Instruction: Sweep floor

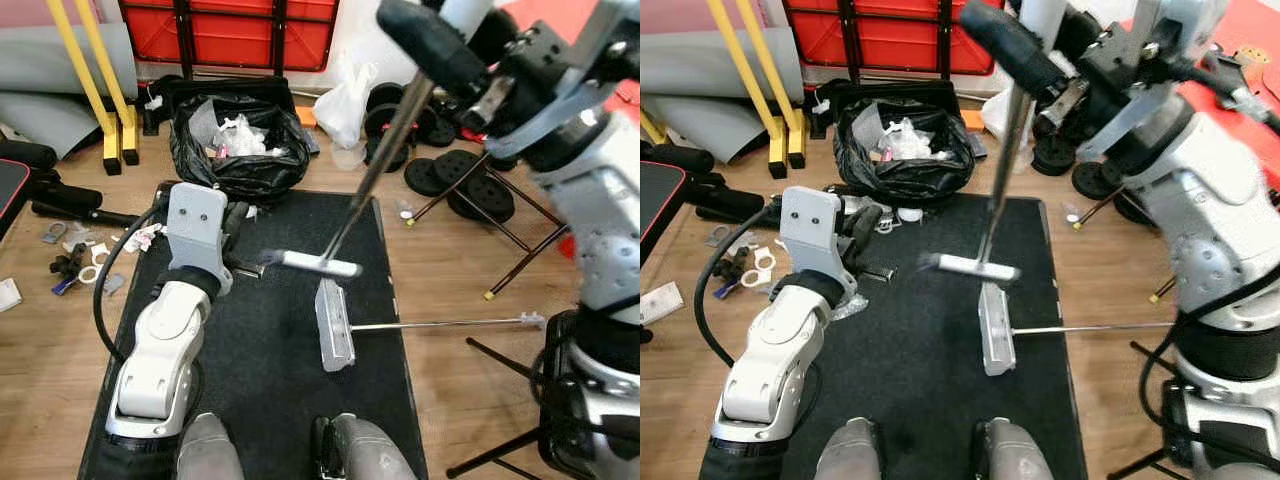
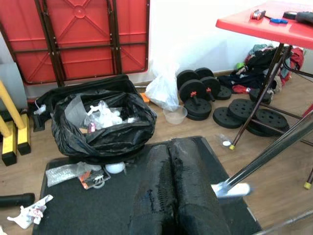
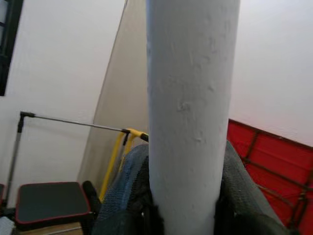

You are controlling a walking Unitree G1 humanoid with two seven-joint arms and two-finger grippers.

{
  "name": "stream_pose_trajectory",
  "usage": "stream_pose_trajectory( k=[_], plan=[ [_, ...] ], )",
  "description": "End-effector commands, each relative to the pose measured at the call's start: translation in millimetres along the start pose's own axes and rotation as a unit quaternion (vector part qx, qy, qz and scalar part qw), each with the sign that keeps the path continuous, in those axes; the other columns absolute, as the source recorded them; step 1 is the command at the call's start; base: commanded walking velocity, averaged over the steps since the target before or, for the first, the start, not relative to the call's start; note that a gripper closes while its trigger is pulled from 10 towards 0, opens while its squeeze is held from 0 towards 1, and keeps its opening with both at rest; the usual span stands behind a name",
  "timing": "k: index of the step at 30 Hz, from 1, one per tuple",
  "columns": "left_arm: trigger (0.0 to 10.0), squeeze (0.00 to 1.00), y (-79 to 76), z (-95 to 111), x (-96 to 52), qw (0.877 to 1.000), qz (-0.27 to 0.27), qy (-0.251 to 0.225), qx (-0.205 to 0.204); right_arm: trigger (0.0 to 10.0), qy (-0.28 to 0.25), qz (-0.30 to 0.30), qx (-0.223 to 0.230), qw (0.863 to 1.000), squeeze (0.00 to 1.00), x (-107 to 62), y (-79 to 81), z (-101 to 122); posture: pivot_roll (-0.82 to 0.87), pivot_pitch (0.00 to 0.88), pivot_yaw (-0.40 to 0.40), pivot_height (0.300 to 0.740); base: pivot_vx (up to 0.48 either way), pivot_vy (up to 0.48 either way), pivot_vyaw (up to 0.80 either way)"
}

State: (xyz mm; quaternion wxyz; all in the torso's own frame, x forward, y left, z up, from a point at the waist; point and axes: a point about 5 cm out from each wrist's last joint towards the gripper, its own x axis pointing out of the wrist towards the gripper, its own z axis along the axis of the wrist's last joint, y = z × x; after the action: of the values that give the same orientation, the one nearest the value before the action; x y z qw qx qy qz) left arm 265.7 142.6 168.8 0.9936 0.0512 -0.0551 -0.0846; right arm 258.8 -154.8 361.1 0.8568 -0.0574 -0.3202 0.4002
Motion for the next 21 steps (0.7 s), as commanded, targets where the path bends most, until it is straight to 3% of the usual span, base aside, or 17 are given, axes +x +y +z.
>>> stream_pose_trajectory(
  k=[1,6,11,21],
  plan=[
    [10.0,0.0,-3.5,-6,-1.9,1.0,-0.002,0.01,0.003,10.0,-0.016,0.003,-0.017,1.0,0.0,-1.9,-4.2,13,-0.14,0.143,-0.172,0.74,0.0,0.0,0.0],
    [10.0,0.0,-6.6,-9,-4.0,1.0,-0.007,0.015,-0.002,10.0,-0.014,-0.004,-0.011,1.0,0.0,-6.1,-8.3,15,-0.15,0.153,-0.17,0.74,0.0,0.0,0.0],
    [10.0,0.0,-7.1,-8,-7.6,1.0,-0.009,0.017,-0.004,10.0,0.008,-0.028,0.041,0.999,0.0,-24.1,-3.7,-15,-0.14,0.168,-0.163,0.74,0.0,0.0,0.0],
    [10.0,0.0,-4.8,-3,-11.8,1.0,-0.018,0.017,-0.005,10.0,0.043,-0.062,0.073,0.995,0.0,-45.8,2.0,-49,-0.14,0.22,-0.145,0.74,0.0,0.0,0.0]
  ],
)
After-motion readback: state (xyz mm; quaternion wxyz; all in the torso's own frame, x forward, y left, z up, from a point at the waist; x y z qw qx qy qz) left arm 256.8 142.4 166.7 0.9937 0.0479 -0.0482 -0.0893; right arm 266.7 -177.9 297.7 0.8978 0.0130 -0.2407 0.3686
